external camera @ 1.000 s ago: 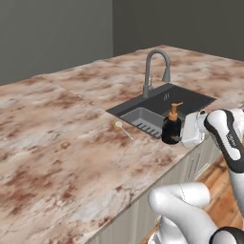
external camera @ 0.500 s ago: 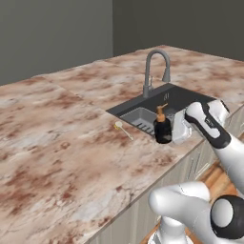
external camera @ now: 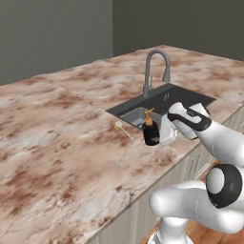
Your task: Locate and retrieve the dish brush and soap dispenser from the cabinet. Place them next to the sink.
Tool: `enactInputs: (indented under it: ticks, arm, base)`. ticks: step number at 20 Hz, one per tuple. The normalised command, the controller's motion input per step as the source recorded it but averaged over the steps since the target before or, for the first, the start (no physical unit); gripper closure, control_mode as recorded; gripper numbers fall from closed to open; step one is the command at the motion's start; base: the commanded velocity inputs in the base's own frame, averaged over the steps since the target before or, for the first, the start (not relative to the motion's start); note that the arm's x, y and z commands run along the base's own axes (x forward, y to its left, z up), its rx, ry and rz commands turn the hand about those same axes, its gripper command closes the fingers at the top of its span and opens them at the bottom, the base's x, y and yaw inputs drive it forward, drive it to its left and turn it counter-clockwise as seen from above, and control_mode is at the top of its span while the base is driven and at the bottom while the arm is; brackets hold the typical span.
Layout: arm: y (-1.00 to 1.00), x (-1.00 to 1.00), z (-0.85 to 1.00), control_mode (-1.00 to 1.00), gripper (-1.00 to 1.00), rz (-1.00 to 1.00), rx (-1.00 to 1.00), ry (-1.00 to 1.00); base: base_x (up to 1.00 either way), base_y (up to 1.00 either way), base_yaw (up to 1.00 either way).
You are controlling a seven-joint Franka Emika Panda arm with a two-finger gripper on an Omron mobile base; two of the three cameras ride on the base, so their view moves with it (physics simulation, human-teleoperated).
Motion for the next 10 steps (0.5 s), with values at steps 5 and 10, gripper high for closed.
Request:
enactInputs:
  ticks: [5,10]
  arm:
    - [-0.07,0.62,-0.22,-1.00,1.00,0.04,0.00,0.00]
    - [-0.03,0.55,-0.24,-1.00,1.00,0.09,0.00,-0.03]
  base:
    - [0.00,0.00,0.00]
    - [0.00,0.00,0.00]
